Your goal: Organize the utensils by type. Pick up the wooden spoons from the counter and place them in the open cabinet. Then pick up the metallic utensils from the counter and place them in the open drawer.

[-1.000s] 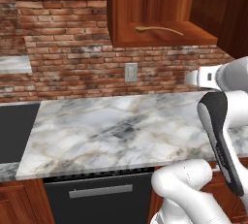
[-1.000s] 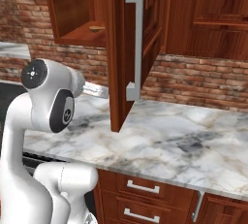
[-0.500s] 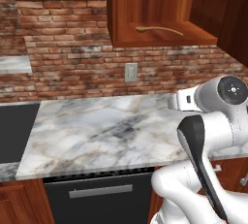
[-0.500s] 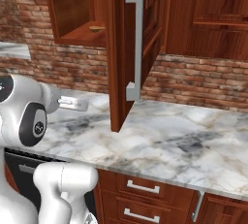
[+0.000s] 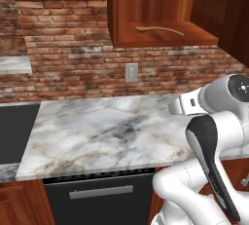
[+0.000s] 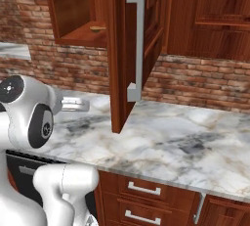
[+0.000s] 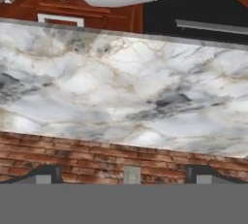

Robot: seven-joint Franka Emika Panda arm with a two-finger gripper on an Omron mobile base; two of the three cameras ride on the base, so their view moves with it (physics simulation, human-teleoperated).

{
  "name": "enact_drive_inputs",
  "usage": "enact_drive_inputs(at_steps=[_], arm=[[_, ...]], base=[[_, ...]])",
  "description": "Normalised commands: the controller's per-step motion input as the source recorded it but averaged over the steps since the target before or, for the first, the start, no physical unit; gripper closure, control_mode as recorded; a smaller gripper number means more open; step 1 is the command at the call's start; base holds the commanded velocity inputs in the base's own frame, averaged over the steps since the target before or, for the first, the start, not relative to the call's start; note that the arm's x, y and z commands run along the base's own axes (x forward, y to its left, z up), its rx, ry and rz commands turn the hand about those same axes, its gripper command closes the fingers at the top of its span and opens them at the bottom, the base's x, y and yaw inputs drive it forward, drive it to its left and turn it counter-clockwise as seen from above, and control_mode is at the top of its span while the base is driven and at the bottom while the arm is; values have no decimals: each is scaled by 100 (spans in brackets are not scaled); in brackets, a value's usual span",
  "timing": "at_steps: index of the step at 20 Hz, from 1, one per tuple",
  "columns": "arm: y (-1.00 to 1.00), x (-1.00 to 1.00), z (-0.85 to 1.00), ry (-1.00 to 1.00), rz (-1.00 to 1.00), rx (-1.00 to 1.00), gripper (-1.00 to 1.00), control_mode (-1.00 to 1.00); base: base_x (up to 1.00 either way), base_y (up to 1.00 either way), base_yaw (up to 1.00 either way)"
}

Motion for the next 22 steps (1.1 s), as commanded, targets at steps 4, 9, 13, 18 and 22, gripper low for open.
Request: enact_drive_inputs(at_steps=[4, 9, 13, 18, 22], arm=[[0, -8, -6, 0, 4, 0, -100, -100], [1, -3, -2, 0, 0, 0, -100, 100], [0, 0, 0, 0, 0, 0, -100, 100], [0, 0, 0, 0, 0, 0, -100, 100], [0, 0, 0, 0, 0, 0, -100, 100]], base=[[0, 0, 0], [-14, 3, 0], [-43, 23, -17], [-59, 30, -29], [-67, 19, -41]])
